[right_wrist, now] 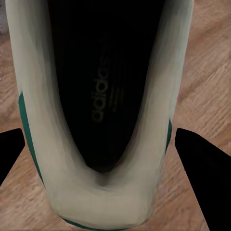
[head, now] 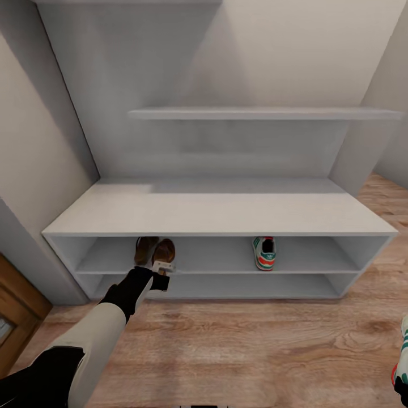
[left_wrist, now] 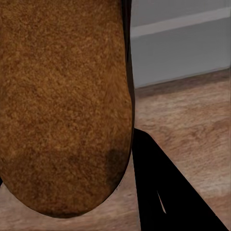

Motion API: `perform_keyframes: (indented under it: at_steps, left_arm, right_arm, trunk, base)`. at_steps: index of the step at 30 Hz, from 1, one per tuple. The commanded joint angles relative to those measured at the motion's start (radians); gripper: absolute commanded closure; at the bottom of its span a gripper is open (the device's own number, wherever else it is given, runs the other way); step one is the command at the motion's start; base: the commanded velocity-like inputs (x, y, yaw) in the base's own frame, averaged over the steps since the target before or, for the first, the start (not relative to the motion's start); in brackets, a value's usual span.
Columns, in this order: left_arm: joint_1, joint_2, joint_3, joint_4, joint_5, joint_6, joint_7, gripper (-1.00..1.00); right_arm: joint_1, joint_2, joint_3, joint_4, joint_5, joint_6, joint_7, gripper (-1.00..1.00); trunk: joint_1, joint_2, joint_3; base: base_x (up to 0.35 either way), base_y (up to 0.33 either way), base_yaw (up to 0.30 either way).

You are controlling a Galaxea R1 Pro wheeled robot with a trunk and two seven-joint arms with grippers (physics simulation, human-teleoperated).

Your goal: Pick up the two gym shoes and the two sandals from the corridor floor and place them onto the hallstand (shoe rack) in the corridor, making sure they are on the rack and not on the floor. Arrange them so the two gym shoes are next to each other and the two sandals are next to each other.

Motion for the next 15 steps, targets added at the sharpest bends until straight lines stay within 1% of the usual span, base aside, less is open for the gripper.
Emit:
perform_keyframes:
  at_steps: [1,4,9,14,15]
  left_arm:
    - [0.000,0.000,0.000,-0.002,-0.014,0.005,-0.009,1.00]
    - [0.000,0.001,0.002,-0.002,-0.015,0.005,-0.009,1.00]
    - [0.001,0.002,0.002,-0.002,-0.014,0.004,-0.009,1.00]
    - [0.000,0.002,0.002,-0.002,-0.014,0.003,-0.009,1.00]
    - [0.000,0.002,0.002,-0.002,-0.014,0.003,-0.009,1.00]
  right_arm:
    - [-0.001,0.000,0.001,0.001,-0.008,-0.004,0.001,1.00]
    - [-0.001,-0.001,0.001,0.001,-0.008,-0.004,0.001,1.00]
    - [-0.001,0.000,0.001,0.001,-0.008,-0.003,0.001,1.00]
    - [-0.001,0.000,0.001,0.001,-0.008,-0.003,0.001,1.00]
    - [-0.001,-0.001,0.001,0.001,-0.008,-0.003,0.001,1.00]
  trunk:
    - [0.000,0.000,-0.001]
    - [0.000,0.000,-0.001]
    - [0.000,0.000,-0.001]
    - [0.000,0.000,-0.001]
    - [0.000,0.000,-0.001]
  base:
    - [0.302,-0.058,0.000]
    - [0.194,-0.023,0.000]
    - [0.064,-0.004,0.000]
    - [0.264,0.000,0.000]
    - [0.037,0.000,0.000]
